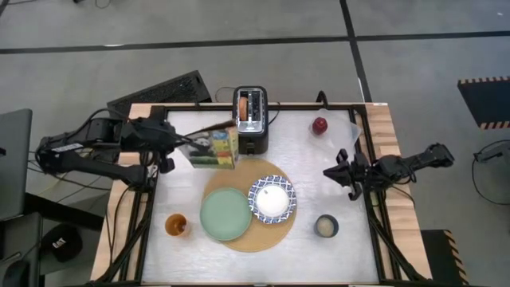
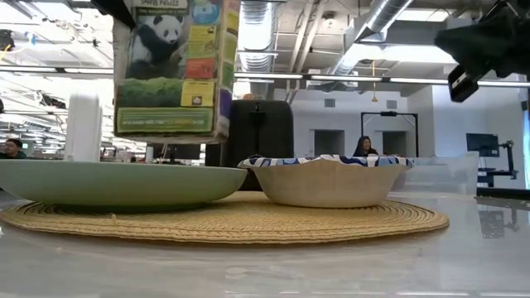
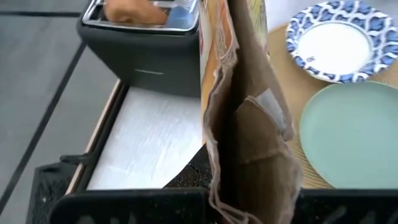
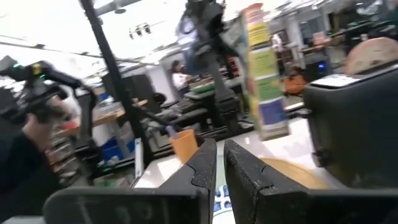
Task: Arrange a breakfast setting
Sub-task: Pour the cereal from the cereal box into a bowl
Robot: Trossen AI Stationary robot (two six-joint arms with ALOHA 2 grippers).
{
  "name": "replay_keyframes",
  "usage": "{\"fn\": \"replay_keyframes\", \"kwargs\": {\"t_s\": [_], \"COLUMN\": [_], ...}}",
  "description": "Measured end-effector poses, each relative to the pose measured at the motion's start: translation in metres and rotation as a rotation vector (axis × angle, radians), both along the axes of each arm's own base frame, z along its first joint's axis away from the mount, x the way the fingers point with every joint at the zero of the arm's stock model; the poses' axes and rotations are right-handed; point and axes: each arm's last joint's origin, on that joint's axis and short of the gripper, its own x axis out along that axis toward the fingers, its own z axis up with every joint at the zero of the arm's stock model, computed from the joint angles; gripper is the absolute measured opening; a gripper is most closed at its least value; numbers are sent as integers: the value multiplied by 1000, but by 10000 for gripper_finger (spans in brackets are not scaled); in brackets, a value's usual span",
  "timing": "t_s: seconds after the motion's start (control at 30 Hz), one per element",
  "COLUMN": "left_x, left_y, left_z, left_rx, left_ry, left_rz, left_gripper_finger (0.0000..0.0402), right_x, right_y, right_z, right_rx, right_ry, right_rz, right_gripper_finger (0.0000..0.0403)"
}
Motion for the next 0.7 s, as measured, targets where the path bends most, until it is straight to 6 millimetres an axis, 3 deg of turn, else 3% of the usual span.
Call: {"fn": "replay_keyframes", "kwargs": {"t_s": [0.13, 0.47, 0.7], "left_x": [4, 12, 26], "left_y": [-5, -12, -15], "left_z": [3, 10, 10], "left_rx": [-12, -17, -10], "left_ry": [-47, -137, -159], "left_rz": [-47, -110, -141], "left_gripper_finger": [0, 0, 0], "right_x": [5, 34, 68], "right_y": [-2, 3, 2], "right_z": [-3, -1, 30], "right_rx": [27, -61, -188], "right_ry": [36, 160, 84], "right_rz": [-31, -78, -164], "right_gripper_finger": [111, 311, 361]}}
